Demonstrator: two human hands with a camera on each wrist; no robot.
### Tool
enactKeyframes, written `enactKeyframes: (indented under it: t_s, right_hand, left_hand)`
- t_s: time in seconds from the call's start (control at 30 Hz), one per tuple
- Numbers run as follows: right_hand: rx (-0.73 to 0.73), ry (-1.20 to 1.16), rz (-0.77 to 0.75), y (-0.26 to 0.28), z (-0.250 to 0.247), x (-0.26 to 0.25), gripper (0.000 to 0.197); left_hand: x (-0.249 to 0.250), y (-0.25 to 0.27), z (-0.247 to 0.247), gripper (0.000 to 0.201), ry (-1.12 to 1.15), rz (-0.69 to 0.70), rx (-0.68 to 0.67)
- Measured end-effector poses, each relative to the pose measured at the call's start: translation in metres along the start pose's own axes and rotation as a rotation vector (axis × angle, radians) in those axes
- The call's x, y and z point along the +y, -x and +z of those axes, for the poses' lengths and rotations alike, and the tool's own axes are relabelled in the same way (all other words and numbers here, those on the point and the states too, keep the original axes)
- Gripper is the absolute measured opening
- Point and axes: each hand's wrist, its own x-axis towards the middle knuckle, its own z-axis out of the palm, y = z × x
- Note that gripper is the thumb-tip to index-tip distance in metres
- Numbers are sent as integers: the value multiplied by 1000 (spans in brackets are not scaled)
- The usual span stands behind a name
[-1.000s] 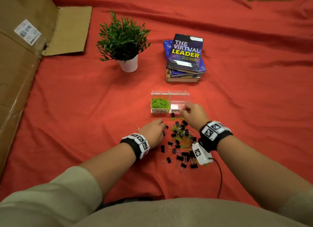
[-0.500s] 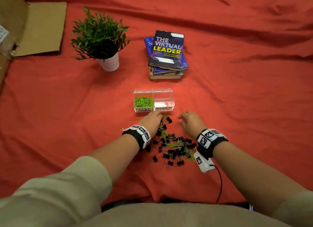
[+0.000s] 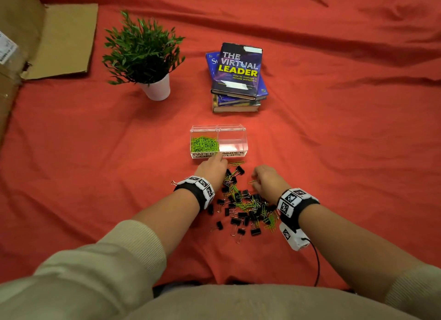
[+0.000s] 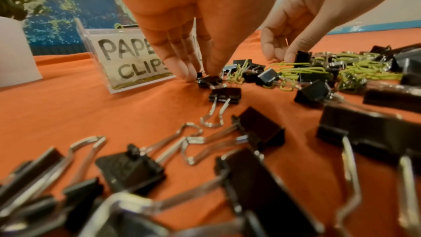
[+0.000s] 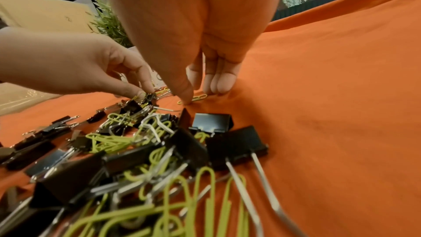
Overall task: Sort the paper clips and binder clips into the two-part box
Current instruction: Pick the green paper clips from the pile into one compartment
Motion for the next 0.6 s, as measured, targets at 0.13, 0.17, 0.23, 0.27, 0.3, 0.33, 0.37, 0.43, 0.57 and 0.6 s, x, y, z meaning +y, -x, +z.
enactKeyframes:
  t_s: [0.13, 0.17, 0.23, 0.27, 0.3, 0.33, 0.37, 0.43, 0.57, 0.6]
  right_hand:
    - [-39, 32, -2, -3, 4, -2, 11]
    - [-48, 42, 2, -2, 4, -3, 12]
    - [-76, 65, 12, -3, 3, -6, 15]
    - [-90, 69, 13, -3, 1, -9, 16]
    - [-105, 53, 19, -3, 0, -12, 16]
    - [-124, 11, 41, -3, -2, -14, 17]
    - [-136, -55, 83, -3, -3, -15, 18]
    - [-120, -252, 178, -3, -3, -13, 19]
    - [8, -810, 376, -12, -16, -11, 25]
    - [35, -936, 411, -16, -19, -13, 26]
  left_hand:
    - [0, -1, 3, 21, 14, -27, -5]
    - [0, -1, 3, 25, 11, -36, -13]
    - [0, 0, 5, 29, -20, -47, -27]
    - [0, 1, 7, 30, -33, -46, -31]
    - [0, 3, 8, 32, -39, -43, -35]
    - [0, 5, 10, 34, -34, -37, -36]
    - [-1, 7, 10, 34, -17, -32, -35]
    - [-3, 13, 9, 29, 68, -42, -16]
    - [-12, 27, 2, 9, 391, -178, 32]
    - [-15, 30, 2, 10, 475, -223, 36]
